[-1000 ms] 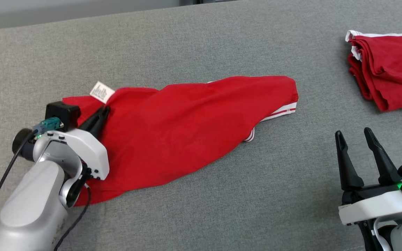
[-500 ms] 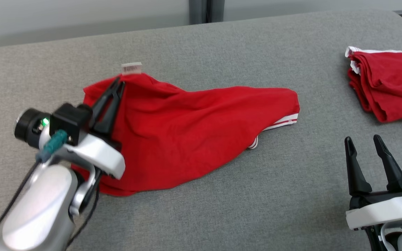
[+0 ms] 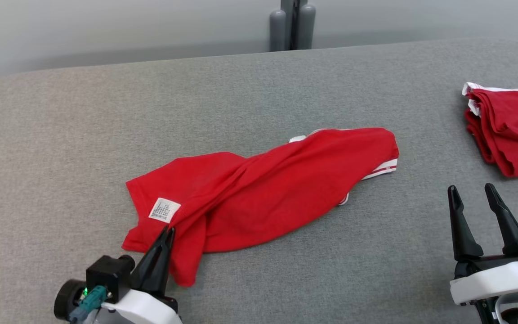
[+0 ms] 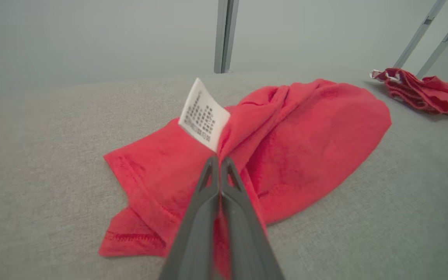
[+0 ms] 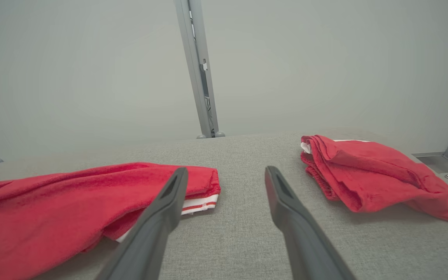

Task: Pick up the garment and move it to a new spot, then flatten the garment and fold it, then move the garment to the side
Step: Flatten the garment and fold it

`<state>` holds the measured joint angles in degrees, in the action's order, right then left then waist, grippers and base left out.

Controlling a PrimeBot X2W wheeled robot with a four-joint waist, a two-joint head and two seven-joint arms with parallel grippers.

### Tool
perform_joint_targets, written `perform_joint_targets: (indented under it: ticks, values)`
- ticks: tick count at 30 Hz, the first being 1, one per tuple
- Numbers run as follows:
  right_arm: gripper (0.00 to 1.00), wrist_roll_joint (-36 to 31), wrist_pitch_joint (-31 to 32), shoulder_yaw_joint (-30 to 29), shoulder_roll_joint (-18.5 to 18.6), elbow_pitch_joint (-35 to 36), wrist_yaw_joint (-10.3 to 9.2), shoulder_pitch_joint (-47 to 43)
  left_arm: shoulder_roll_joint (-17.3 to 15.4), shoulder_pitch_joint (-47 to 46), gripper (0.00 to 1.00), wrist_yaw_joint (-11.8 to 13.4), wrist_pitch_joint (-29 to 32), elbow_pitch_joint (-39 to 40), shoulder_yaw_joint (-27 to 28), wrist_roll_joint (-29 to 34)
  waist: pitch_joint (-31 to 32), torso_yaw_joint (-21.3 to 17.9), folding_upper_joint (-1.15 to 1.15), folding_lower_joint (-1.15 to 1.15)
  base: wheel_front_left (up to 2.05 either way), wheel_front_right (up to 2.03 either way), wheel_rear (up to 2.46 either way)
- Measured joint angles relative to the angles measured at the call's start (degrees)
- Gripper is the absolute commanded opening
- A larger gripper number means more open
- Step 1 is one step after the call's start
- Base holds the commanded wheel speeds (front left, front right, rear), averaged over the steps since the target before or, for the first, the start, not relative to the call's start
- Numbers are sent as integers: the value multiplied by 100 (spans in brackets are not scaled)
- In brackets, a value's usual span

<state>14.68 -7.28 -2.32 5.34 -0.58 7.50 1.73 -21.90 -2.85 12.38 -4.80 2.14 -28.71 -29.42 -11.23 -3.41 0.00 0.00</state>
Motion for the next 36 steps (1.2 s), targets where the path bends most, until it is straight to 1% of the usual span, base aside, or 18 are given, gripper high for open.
perform_joint_targets:
  ticks: [2,6,7,8,9,12,16,20,23,28,30,36]
  values:
    - [100,0,21,-4,4,8,0,-2,119,50,0,4,-81,-156,-26,-73,13,61,0,0,0,0,0]
    - [100,0,71,26,19,14,0,-2,198,38,0,-85,-232,-525,-76,-97,51,126,0,0,0,0,0]
    - [100,0,74,34,21,14,0,-2,237,25,9,-130,-259,-599,-74,-140,62,130,0,0,0,0,0]
    - [100,0,79,45,23,14,-1,-1,286,5,42,-132,-322,-646,-68,-179,76,131,0,0,0,0,0]
    - [100,1,80,52,27,14,0,-1,304,-13,100,-160,-375,-671,-66,-179,92,131,0,0,0,0,0]
    - [100,21,88,64,37,24,-1,-8,323,-112,100,-172,-573,-677,7,-178,134,113,0,0,0,0,0]
    - [100,32,97,58,43,35,-1,-80,310,-182,100,-168,-814,-531,244,-183,180,81,0,0,0,0,0]
    - [100,33,122,60,59,60,0,-114,187,-250,100,-49,-888,-417,537,-149,260,55,0,0,0,0,0]
    - [100,32,158,78,81,77,0,-141,23,-249,100,46,-910,-428,717,-141,327,32,0,0,0,0,0]
    - [100,32,223,101,131,105,-1,-230,-177,-96,100,205,-920,-456,976,-166,434,-20,0,0,0,0,0]
    - [100,33,231,92,158,116,-1,-243,-221,33,100,269,-917,-438,1011,-185,462,-29,0,0,0,0,0]
    - [100,33,275,79,178,160,0,-320,-246,159,100,333,-904,-334,1035,-227,466,22,0,0,0,0,0]
